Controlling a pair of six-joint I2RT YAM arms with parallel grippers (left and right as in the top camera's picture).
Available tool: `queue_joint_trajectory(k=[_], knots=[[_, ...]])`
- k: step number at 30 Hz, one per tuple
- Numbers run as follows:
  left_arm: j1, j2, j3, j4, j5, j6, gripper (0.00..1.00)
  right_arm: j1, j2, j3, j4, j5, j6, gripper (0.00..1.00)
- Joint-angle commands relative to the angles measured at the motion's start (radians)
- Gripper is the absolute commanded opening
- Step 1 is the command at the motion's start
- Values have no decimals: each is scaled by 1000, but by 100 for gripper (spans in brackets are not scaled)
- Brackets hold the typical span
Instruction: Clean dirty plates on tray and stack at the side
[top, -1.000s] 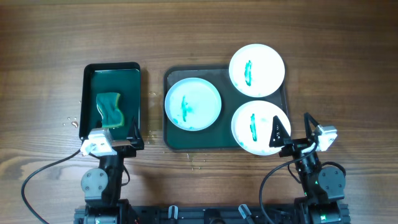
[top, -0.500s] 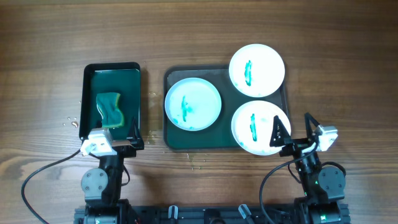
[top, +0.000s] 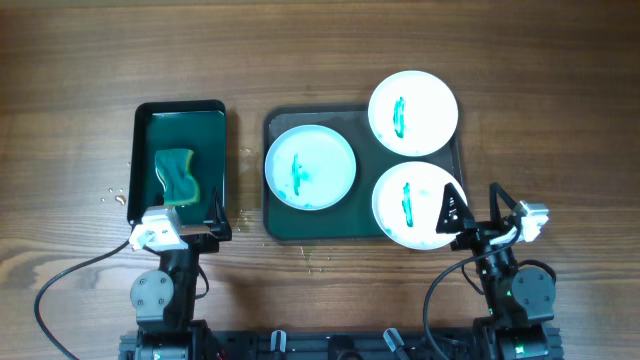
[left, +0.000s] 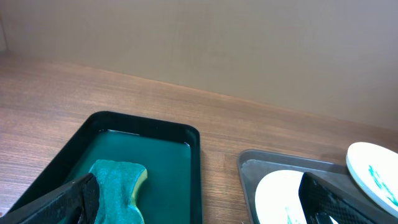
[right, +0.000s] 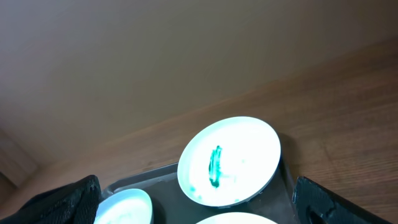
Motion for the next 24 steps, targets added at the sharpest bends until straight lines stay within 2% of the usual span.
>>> queue_joint_trajectory(k=[1,6,10,14,18,24], knots=[[-6,-9,-6,-1,23,-11,100,7,-9,-3,6,17,24,100],[-6,-9,-6,31,20,-12,100,7,-9,3,0,-74,-112,100],[-6,-6,17,22,71,-12,100,7,6,60,-47,-125,-143,100],[-6,13,89,-62,77,-12,100,7,61,159,-122,-171,-151,100],[-6,79,219,-173,83,-16,100,7,174,296,-216,-199,-166,100],[-6,336,540,-397,138,-38,100,7,446,583,-418,-221,-164,99]])
